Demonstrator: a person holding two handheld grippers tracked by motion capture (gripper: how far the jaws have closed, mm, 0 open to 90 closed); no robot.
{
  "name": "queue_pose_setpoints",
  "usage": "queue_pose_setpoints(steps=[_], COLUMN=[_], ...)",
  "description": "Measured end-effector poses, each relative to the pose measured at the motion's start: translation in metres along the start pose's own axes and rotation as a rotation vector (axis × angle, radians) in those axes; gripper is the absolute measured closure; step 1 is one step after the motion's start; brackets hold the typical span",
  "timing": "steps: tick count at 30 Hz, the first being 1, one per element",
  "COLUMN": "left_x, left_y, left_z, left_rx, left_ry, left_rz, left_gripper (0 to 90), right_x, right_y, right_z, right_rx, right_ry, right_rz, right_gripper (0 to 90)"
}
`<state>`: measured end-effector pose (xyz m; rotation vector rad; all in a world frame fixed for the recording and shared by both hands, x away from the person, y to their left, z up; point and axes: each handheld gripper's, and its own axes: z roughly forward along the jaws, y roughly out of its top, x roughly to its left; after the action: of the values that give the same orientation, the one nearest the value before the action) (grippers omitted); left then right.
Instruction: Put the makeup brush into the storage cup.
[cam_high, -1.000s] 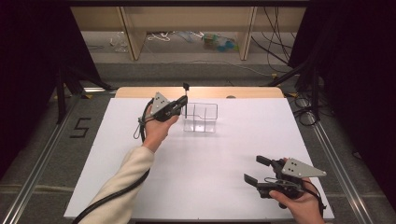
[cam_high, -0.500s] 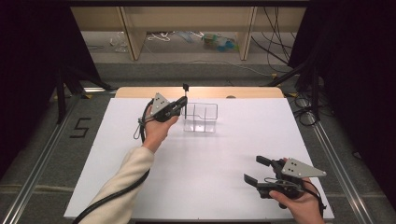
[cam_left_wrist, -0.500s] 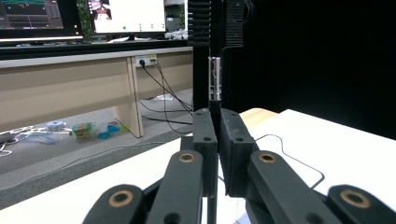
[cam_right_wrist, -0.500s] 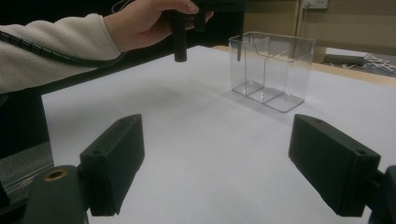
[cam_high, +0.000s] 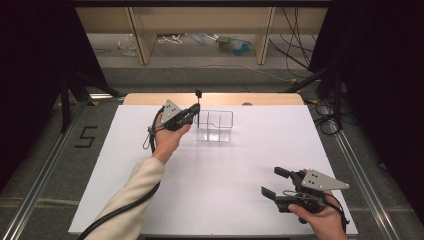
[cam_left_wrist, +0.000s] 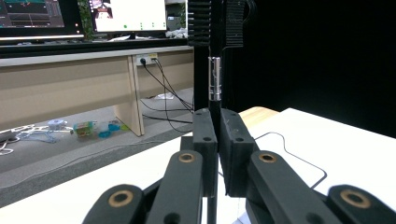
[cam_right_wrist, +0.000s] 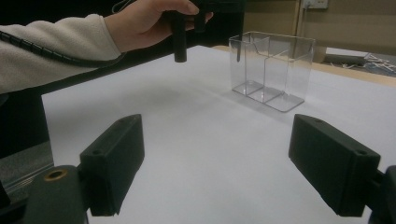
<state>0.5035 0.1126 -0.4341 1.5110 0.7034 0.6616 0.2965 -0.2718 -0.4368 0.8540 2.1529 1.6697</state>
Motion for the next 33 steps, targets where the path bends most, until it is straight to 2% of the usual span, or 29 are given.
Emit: queue_pose_setpoints(steps=[6,18,19,20,21,28,30,31,33], left_x=[0.0009,0.0009,0.0009,0.0010,0.0016,0.0017,0.0019,0.0019,0.0018], left_y=[-0.0010,-0.0028,-0.0030,-0.0032,-0.0032,-0.0039,-0.0042,-0.0043,-0.0047], left_z=[0.0000,0.0003,0.0003,0.0001,0.0001,0.0000,0.0000,0.0001,0.0002], left_rx=[0.001,0.008,0.008,0.011,0.011,0.010,0.011,0.012,0.013], left_ry=[0.001,0.003,0.003,0.003,0.003,0.005,0.005,0.005,0.004], left_rz=[0.003,-0.004,-0.006,-0.005,0.003,-0.008,-0.006,-0.006,-0.008], left_gripper=[85.8,85.7,85.7,85.8,85.8,85.7,85.7,85.7,85.7], right_x=[0.0003,0.0004,-0.0008,0.0005,0.0004,0.0004,-0.0009,0.0005,0.0002], right_y=[-0.0005,-0.0004,-0.0003,-0.0004,-0.0004,-0.0004,-0.0004,-0.0004,-0.0005], right_z=[0.0009,0.0008,0.0014,0.0009,0.0009,0.0009,0.0016,0.0009,0.0011], right_rx=[-0.017,-0.015,-0.028,-0.015,-0.015,-0.015,-0.029,-0.015,-0.017], right_ry=[0.002,0.002,-0.003,0.002,0.002,0.002,-0.004,0.002,0.001], right_rz=[0.003,0.004,-0.016,0.004,0.004,0.004,-0.018,0.004,0.001], right_gripper=[19.4,19.4,19.4,19.4,19.4,19.5,19.4,19.4,19.4])
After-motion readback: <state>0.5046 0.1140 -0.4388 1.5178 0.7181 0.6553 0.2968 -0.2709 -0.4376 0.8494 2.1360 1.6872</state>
